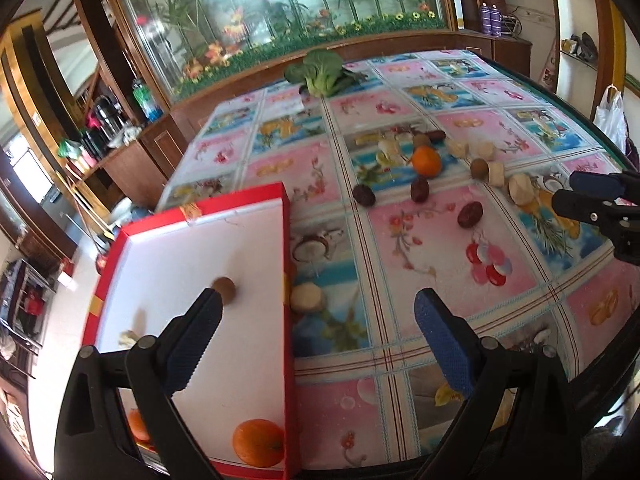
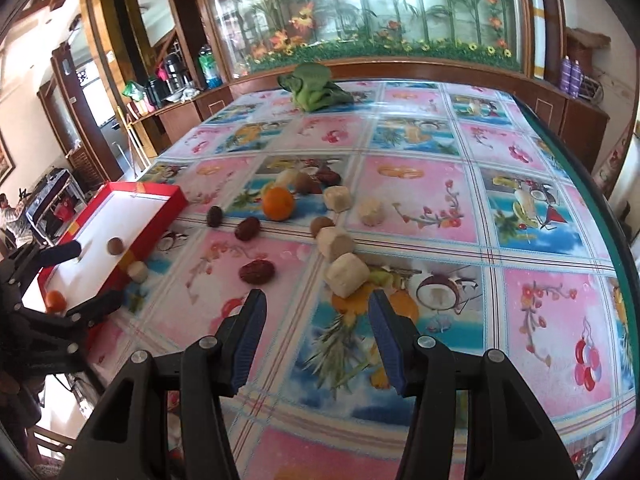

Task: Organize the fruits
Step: 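Move both open grippers back over the fruits on the tablecloth, then grasp a red date with the left gripper while the right grasps a beige cube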

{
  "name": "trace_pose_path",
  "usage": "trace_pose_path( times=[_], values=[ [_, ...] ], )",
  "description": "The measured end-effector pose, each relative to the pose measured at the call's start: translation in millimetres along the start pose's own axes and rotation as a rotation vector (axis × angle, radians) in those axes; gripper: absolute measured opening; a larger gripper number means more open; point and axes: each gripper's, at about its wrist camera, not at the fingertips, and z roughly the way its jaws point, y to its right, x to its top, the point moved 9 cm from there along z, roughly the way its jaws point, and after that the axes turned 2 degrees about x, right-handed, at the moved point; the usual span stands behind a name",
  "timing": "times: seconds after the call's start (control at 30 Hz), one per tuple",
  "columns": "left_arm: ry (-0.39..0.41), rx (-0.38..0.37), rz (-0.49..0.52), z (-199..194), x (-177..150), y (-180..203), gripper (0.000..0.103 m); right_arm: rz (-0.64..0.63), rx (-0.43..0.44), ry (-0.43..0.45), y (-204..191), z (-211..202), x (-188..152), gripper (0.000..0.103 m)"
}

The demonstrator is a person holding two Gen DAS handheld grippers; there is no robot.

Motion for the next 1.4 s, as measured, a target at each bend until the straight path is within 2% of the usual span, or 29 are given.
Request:
trace_pose_path(
  times=[0.03, 0.17, 0.3, 0.4, 0.53, 0.57, 0.63, 0.77, 0.8, 0.93, 1.17, 1.23, 1.27, 1.4],
  values=[
    [-0.003, -0.013, -0.002, 1, 1, 2, 0.097, 0.006, -0.02, -0.007, 5, 5, 2, 0.053],
    [0.002, -0.062, -0.012, 2, 8, 11, 0.097, 0.05, -0.009, -0.026, 17, 19, 5, 0.053],
    [0.005, -0.157, 0.021, 3, 18, 37, 0.097, 0.072, 0.026, -0.043, 18, 29, 7, 0.053],
    [-0.006, -0.178, 0.055, 12, 23, 53, 0.097, 0.064, 0.036, -0.046, 16, 35, 8, 0.052],
    [-0.036, -0.229, 0.079, 29, 30, 71, 0.094, 0.058, 0.043, -0.059, 17, 43, 7, 0.035],
    [-0.048, -0.241, 0.079, 33, 31, 74, 0.093, 0.057, 0.044, -0.056, 17, 44, 8, 0.034],
    [-0.071, -0.269, 0.079, 41, 32, 80, 0.083, 0.058, 0.057, -0.052, 17, 43, 8, 0.034],
    [-0.102, -0.31, 0.094, 54, 37, 94, 0.075, 0.114, 0.121, -0.043, 23, 43, 10, 0.034],
    [-0.106, -0.325, 0.097, 56, 38, 98, 0.071, 0.134, 0.136, -0.042, 25, 43, 10, 0.034],
    [-0.131, -0.386, 0.103, 63, 42, 114, 0.065, 0.15, 0.144, -0.039, 26, 41, 10, 0.034],
    [-0.125, -0.395, 0.126, 68, 48, 121, 0.048, 0.151, 0.145, -0.038, 25, 41, 10, 0.034],
    [-0.117, -0.391, 0.123, 69, 50, 119, 0.028, 0.15, 0.144, -0.038, 26, 41, 10, 0.034],
    [-0.113, -0.395, 0.123, 68, 49, 118, 0.025, 0.148, 0.143, -0.037, 26, 41, 10, 0.034],
    [-0.098, -0.393, 0.126, 66, 48, 120, 0.025, 0.146, 0.138, -0.031, 26, 41, 12, 0.034]
  ],
)
